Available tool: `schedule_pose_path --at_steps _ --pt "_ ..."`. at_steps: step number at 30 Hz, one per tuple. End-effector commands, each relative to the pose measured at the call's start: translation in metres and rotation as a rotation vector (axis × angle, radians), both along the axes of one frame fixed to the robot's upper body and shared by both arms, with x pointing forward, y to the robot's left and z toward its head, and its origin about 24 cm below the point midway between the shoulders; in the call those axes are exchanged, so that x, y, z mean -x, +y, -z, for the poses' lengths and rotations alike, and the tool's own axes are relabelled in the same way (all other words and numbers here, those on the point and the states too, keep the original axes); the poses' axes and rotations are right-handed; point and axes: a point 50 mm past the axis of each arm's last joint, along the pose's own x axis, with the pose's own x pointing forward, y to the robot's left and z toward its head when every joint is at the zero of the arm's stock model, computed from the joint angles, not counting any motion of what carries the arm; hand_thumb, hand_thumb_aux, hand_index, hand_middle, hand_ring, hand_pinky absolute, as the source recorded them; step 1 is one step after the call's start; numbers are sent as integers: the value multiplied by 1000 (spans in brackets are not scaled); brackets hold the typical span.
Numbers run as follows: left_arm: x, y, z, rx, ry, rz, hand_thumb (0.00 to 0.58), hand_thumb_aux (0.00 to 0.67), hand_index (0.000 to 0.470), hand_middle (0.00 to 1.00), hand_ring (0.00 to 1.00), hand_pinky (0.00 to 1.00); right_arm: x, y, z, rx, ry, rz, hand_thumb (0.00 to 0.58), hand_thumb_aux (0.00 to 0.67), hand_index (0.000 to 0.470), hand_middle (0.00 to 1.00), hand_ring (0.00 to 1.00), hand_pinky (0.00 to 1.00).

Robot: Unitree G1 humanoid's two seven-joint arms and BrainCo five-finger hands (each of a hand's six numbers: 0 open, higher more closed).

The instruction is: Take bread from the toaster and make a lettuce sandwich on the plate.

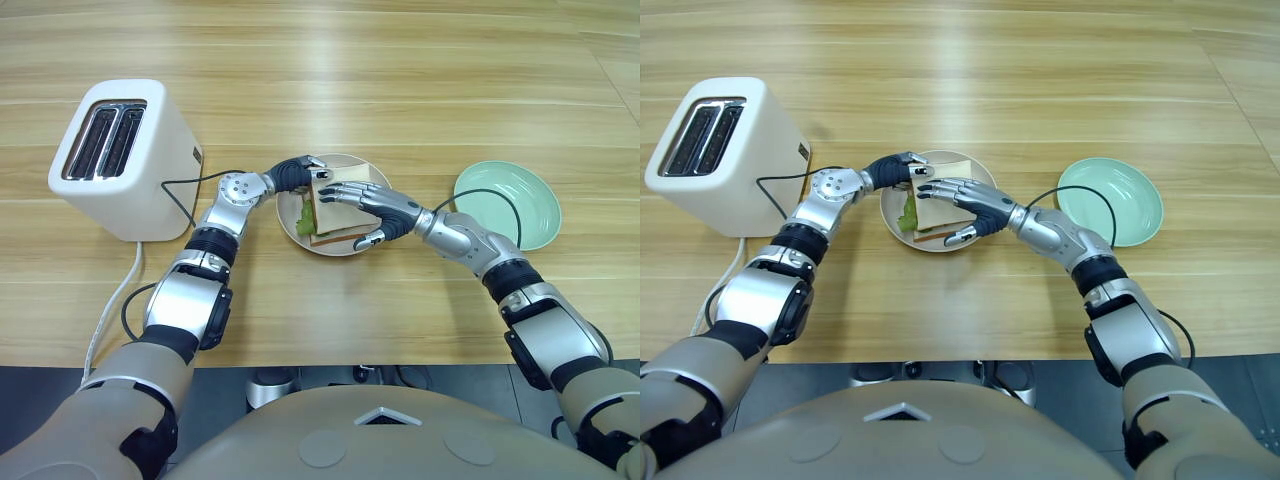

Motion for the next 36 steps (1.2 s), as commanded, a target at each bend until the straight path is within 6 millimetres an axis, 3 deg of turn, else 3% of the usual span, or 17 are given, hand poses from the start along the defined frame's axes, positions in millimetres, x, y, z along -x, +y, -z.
schedule_pose_path --at_steps 1,11,18,28,29,30,31,36 --pt "-3 2 -3 -27 -7 0 580 670 460 1000 1000 1000 -1 -3 4 33 21 9 0 0 0 0 0 0" --pt "-4 4 -4 -61 -28 -4 580 670 460 1000 1000 1000 -2 -8 11 61 83 23 0 0 0 0 0 0" --pt "-4 1 -2 -103 -50 12 580 670 460 1000 1000 1000 2 -9 40 303 270 -5 0 0 0 0 0 0" --pt "-6 -1 -3 -126 -88 -5 580 670 460 1000 1000 1000 10 -4 50 398 369 -67 0 0 0 0 0 0" --pt "-6 -1 -4 -132 -103 -10 508 434 298 1000 1000 1000 10 -4 50 397 367 -65 0 0 0 0 0 0" --pt "-7 -1 -6 -140 -120 -12 508 434 298 1000 1000 1000 9 -5 50 396 366 -63 0 0 0 0 0 0" --pt "-8 -1 -8 -147 -145 -17 0 0 0 1000 1000 1000 9 -5 50 395 366 -61 0 0 0 0 0 0" --pt "-18 3 -33 -266 -394 -72 0 0 0 1000 1000 1000 10 -7 49 379 369 -54 0 0 0 0 0 0"
